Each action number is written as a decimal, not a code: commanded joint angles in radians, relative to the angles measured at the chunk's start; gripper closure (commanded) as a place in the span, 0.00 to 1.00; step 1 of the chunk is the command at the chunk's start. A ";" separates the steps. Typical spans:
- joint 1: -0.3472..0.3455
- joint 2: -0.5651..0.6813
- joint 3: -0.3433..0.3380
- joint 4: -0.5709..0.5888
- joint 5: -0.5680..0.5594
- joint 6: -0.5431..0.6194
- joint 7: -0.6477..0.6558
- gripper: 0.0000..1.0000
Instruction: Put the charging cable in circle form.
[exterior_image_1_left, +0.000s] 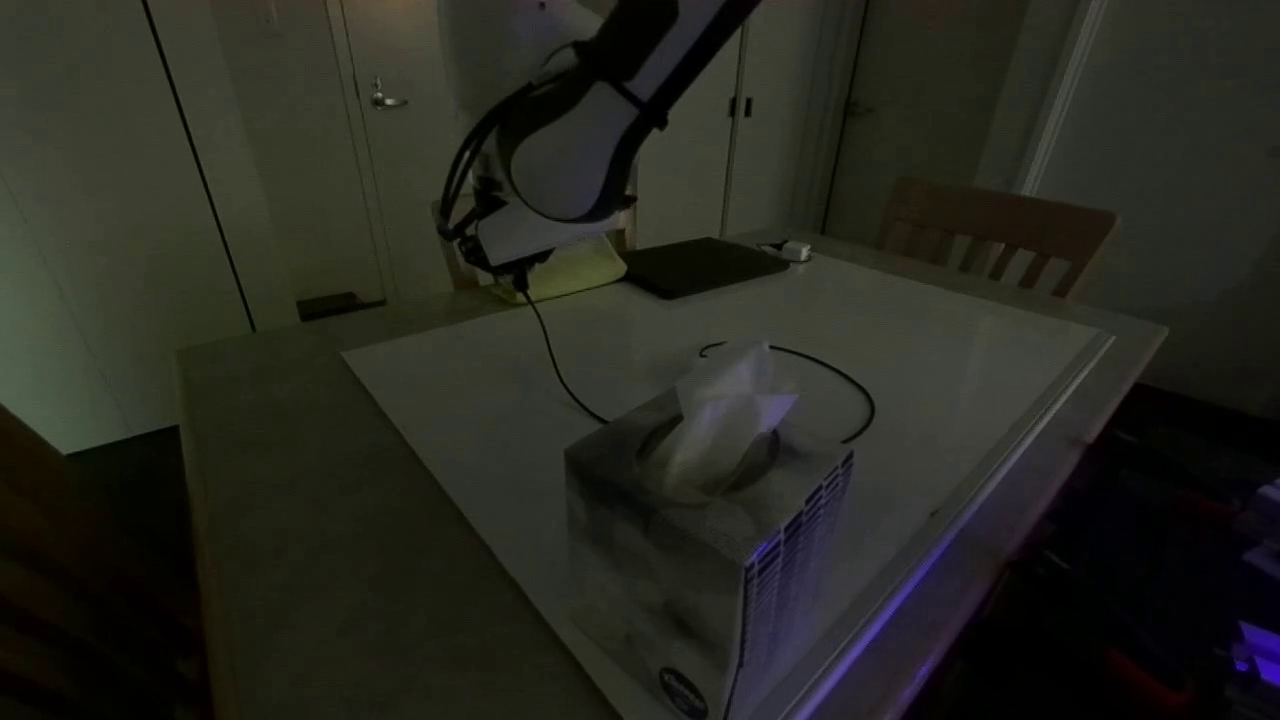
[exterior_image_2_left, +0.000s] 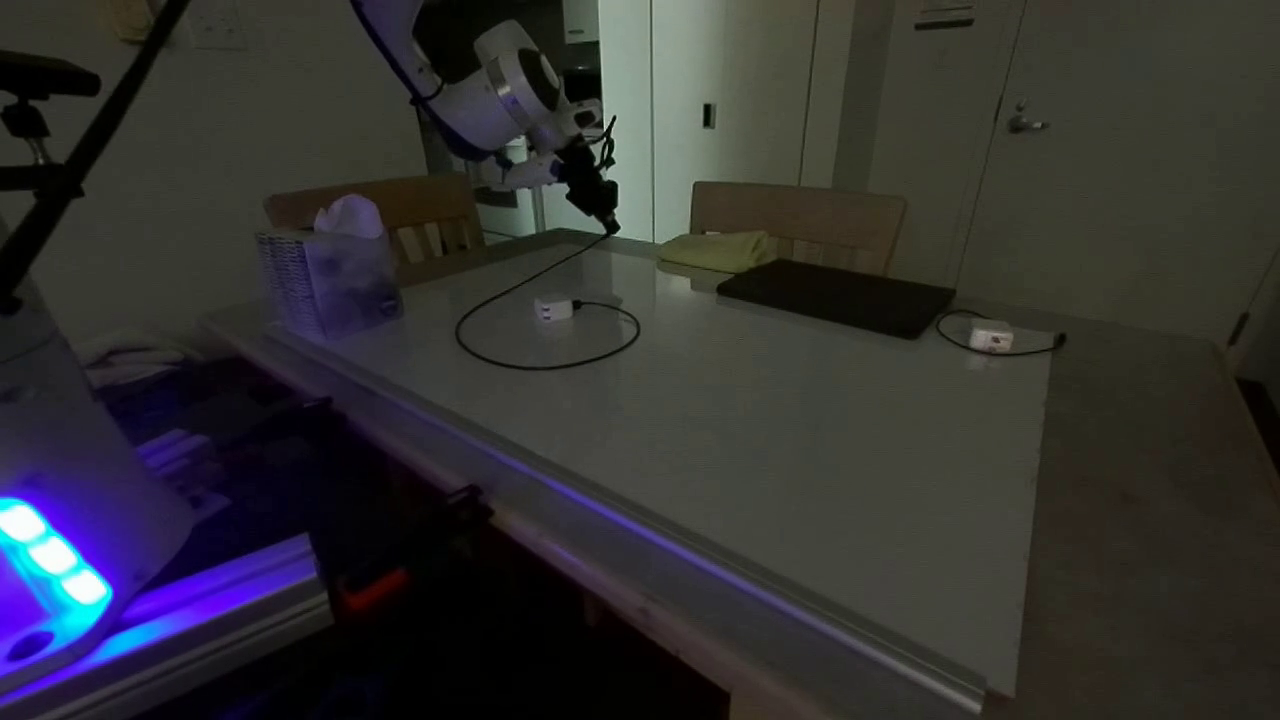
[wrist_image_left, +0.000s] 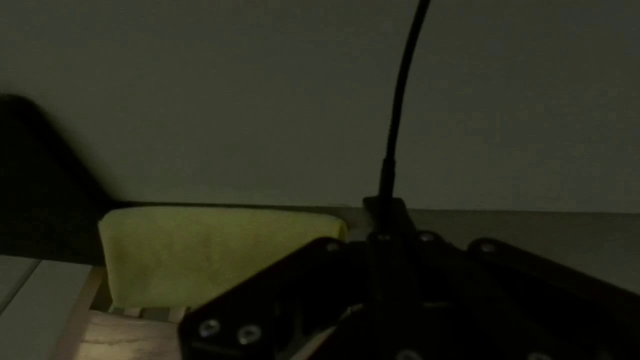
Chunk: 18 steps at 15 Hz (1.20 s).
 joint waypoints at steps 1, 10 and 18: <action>-0.007 -0.014 0.011 -0.021 -0.014 0.001 0.013 0.98; 0.041 0.004 -0.070 -0.019 -0.006 -0.119 0.328 1.00; 0.016 -0.086 -0.077 -0.198 -0.022 -0.192 0.764 1.00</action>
